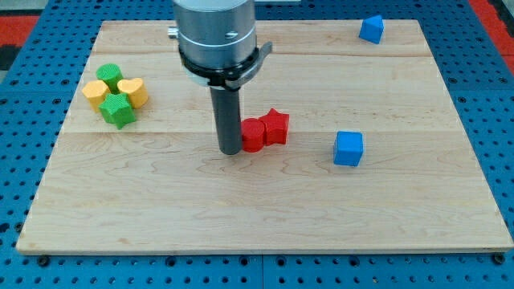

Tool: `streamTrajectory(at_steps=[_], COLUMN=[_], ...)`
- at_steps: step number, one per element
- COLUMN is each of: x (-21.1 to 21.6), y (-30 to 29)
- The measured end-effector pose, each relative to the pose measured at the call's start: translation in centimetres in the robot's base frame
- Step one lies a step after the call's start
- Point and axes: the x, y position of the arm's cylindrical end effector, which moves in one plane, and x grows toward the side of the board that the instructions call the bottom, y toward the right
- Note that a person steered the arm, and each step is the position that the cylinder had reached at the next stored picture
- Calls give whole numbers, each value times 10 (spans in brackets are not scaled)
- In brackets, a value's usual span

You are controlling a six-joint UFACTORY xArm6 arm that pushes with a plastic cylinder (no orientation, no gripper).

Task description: Move the red star and red circle slightly right

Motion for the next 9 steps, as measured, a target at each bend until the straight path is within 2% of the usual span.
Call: streamTrajectory(at_steps=[3,9], x=[-11,-50], y=[31,131])
